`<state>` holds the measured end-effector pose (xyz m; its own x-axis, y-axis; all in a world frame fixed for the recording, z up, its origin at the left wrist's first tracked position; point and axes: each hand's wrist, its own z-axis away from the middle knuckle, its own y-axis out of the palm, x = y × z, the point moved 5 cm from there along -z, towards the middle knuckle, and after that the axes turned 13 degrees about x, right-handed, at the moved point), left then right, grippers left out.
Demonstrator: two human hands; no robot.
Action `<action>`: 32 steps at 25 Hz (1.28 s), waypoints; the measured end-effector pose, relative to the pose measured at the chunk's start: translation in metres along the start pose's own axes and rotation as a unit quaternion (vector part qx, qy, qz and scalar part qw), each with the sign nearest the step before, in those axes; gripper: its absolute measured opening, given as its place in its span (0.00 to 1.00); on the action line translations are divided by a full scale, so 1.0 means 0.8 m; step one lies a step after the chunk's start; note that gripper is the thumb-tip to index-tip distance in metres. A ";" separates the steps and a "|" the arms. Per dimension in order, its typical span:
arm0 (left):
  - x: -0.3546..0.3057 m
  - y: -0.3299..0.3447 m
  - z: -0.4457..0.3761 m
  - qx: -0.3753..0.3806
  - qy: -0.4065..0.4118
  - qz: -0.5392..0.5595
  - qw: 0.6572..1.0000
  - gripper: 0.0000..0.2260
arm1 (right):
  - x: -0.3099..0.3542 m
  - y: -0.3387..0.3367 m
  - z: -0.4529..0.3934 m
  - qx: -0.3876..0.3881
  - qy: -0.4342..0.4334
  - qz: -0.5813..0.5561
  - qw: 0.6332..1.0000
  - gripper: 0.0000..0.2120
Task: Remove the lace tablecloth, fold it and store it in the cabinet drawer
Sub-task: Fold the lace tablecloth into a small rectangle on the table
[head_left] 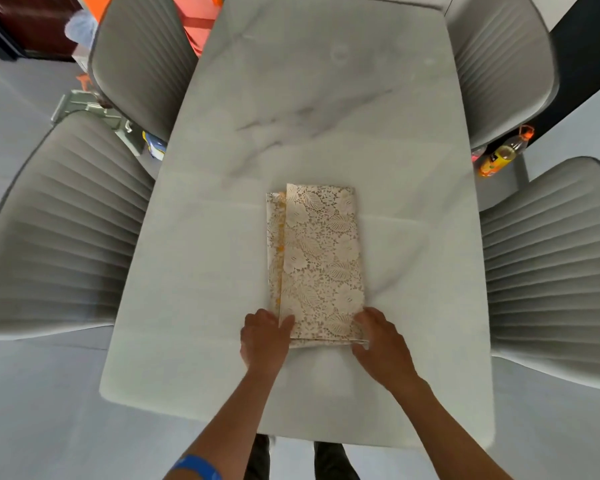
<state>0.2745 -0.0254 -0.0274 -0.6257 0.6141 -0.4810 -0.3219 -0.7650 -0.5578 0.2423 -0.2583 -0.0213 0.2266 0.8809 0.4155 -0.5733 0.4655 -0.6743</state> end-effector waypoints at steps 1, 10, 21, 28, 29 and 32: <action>0.000 0.000 0.000 0.007 -0.012 -0.019 1.000 0.15 | -0.002 0.001 -0.005 0.013 0.003 -0.007 1.000 0.24; 0.011 0.018 0.015 -0.027 -0.008 0.048 0.998 0.13 | -0.013 0.010 -0.010 0.038 -0.001 -0.006 0.999 0.25; 0.040 0.020 0.000 -0.013 -0.011 0.114 0.993 0.08 | 0.018 -0.008 -0.042 -0.011 -0.032 0.075 0.997 0.27; 0.016 0.010 -0.019 0.089 0.098 0.036 0.991 0.18 | -0.001 -0.002 -0.040 -0.032 0.081 -0.236 0.968 0.10; 0.021 0.008 -0.018 0.129 0.090 0.067 0.985 0.20 | -0.007 0.004 -0.035 0.003 0.078 -0.286 0.955 0.12; 0.059 0.003 0.000 0.253 0.023 0.209 0.944 0.24 | -0.030 0.020 -0.002 0.076 0.054 -0.365 0.926 0.19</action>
<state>0.2440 0.0017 -0.0512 -0.7451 0.2372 -0.6233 -0.3594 -0.9301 0.0757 0.2289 -0.2718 -0.0433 0.6709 0.3424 0.6578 -0.3375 0.9308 -0.1403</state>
